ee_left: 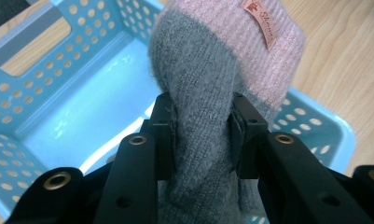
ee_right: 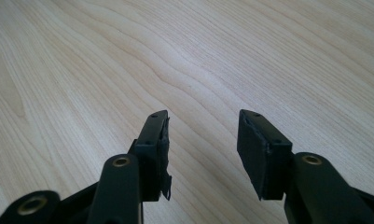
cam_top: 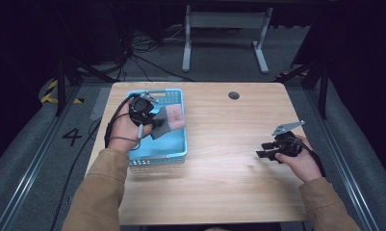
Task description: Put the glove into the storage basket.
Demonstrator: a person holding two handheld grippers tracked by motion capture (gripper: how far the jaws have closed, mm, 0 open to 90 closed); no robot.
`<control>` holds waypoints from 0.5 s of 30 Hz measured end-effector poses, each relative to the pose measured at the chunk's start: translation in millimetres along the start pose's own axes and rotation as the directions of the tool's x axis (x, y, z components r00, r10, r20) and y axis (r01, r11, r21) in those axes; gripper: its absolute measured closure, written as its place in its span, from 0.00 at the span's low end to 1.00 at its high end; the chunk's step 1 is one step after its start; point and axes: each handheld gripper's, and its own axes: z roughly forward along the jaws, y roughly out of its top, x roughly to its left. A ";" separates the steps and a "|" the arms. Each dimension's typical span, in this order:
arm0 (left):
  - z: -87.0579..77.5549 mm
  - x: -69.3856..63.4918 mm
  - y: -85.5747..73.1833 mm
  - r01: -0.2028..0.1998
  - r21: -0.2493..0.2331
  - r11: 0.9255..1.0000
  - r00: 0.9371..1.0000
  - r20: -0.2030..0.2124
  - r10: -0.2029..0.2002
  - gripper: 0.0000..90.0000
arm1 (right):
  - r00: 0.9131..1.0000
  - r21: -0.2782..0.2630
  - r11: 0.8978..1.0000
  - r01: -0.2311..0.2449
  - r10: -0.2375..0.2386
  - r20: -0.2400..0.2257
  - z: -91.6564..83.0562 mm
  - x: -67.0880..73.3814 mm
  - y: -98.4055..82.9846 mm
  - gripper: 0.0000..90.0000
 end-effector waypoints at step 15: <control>33.3 23.8 -6.7 -0.021 0.067 0.998 1.000 0.005 0.021 0.74 | 1.000 0.011 1.000 -0.008 0.008 0.011 -1.2 2.3 -7.4 0.60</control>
